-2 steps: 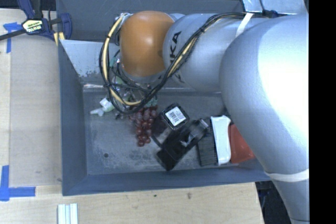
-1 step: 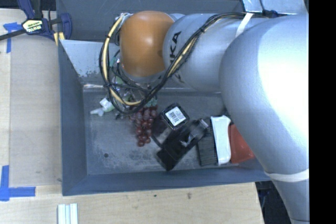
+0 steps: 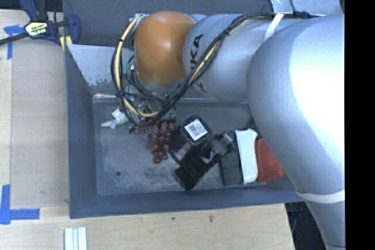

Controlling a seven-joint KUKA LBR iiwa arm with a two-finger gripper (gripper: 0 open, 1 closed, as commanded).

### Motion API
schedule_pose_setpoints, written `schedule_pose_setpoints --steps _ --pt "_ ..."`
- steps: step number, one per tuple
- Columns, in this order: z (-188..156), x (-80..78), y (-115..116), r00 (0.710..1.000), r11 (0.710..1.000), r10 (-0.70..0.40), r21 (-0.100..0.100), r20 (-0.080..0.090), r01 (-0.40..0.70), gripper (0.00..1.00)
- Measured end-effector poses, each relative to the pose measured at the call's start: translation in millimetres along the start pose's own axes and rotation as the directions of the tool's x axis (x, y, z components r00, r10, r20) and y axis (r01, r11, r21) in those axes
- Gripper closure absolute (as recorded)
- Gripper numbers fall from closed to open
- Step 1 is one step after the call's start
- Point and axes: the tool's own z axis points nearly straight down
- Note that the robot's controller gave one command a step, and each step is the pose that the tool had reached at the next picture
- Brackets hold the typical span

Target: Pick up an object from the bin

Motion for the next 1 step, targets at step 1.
schedule_pose_setpoints --steps 1 --pt "-11.0 -0.2 -0.2 1.000 1.000 0.000 0.001 0.002 0.000 1.00"
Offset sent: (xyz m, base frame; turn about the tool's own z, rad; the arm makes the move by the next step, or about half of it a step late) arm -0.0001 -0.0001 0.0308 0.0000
